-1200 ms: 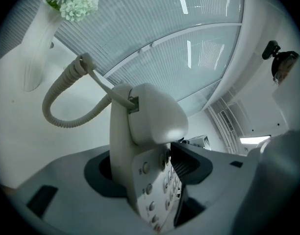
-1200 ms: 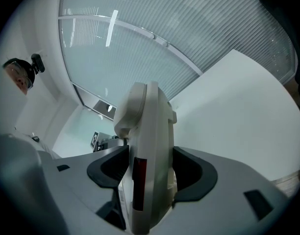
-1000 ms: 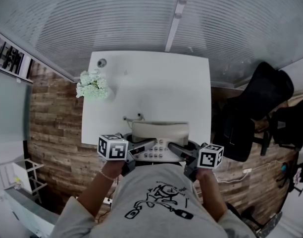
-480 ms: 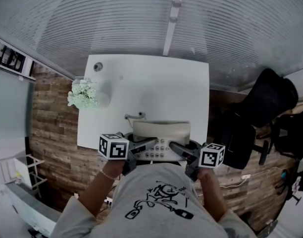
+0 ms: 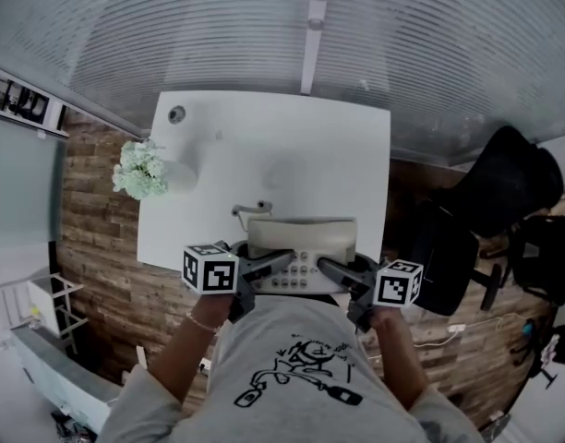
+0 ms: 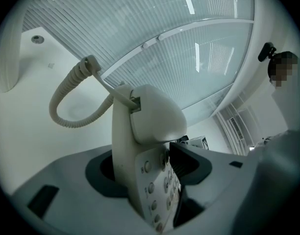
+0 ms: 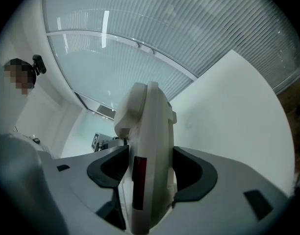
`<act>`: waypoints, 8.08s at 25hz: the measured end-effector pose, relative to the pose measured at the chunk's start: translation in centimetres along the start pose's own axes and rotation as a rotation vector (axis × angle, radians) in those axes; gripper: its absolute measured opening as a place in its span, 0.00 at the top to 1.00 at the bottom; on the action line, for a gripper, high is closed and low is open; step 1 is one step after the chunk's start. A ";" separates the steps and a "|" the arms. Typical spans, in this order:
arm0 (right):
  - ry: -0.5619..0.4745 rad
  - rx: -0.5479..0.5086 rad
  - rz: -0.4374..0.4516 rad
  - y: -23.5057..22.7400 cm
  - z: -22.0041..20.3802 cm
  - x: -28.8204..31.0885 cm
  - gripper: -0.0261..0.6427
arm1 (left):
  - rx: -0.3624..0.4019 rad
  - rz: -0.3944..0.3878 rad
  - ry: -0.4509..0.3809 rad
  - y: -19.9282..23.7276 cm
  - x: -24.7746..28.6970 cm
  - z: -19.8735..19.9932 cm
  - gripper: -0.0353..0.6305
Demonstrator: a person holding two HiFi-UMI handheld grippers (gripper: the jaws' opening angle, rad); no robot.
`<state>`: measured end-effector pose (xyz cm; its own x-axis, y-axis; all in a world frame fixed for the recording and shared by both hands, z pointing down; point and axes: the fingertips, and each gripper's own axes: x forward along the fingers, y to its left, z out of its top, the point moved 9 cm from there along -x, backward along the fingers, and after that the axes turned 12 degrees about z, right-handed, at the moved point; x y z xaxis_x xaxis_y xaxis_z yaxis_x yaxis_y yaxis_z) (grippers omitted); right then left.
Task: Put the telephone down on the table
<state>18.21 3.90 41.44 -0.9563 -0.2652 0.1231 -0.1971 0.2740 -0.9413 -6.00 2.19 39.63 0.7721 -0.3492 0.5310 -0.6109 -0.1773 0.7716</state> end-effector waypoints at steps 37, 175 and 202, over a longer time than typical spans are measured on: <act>-0.078 0.072 -0.061 -3.5 -0.5 3.2 0.52 | -0.022 -0.017 0.105 5.7 1.7 1.7 0.58; 0.046 0.103 -0.352 -14.3 -2.9 5.6 0.52 | 0.149 0.517 0.174 12.9 8.2 -2.3 0.26; 0.152 -0.067 -0.535 -13.3 -2.5 5.7 0.49 | 0.195 0.490 0.152 10.9 6.0 -2.4 0.26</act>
<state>14.83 1.02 55.40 -0.7383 -0.2484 0.6271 -0.6724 0.1973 -0.7134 -7.62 0.33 52.02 0.3971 -0.2995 0.8675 -0.9152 -0.1996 0.3500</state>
